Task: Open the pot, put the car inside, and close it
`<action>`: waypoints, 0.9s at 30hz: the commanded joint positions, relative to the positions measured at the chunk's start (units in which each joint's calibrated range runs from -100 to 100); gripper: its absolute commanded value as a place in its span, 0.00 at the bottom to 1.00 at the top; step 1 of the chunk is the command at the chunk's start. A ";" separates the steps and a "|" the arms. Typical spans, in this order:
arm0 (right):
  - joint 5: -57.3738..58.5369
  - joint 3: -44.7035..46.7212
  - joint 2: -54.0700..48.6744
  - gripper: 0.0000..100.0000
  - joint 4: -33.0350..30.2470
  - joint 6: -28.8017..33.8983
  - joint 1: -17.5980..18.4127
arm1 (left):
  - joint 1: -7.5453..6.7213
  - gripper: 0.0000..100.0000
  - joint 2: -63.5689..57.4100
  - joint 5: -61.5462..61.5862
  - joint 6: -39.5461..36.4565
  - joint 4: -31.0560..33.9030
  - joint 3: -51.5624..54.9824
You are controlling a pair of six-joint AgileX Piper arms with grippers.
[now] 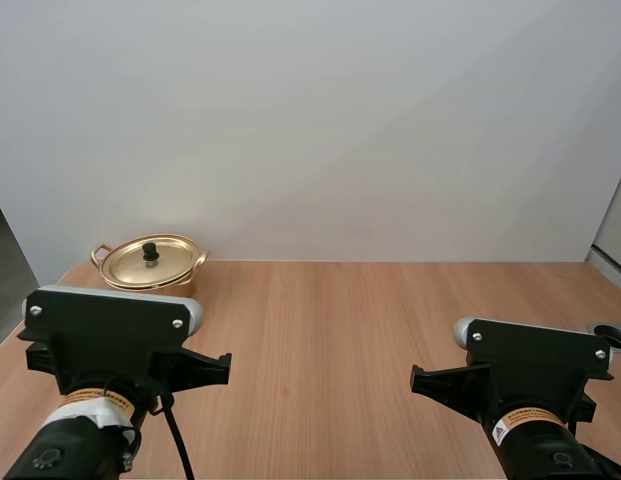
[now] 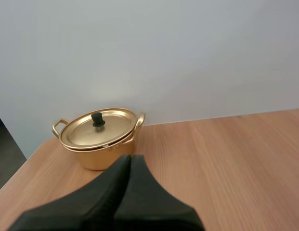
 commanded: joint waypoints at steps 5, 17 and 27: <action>-0.01 0.00 0.00 0.00 0.01 -0.01 -0.01 | 0.00 0.00 0.00 -19.51 -6.58 3.50 7.40; -0.01 0.00 0.00 0.00 0.01 -0.01 -0.01 | 0.00 0.00 0.00 -6.78 -11.43 2.38 7.40; -0.01 0.00 0.00 0.00 0.01 -0.01 -0.01 | 0.00 0.00 0.00 -7.57 -11.43 0.99 7.40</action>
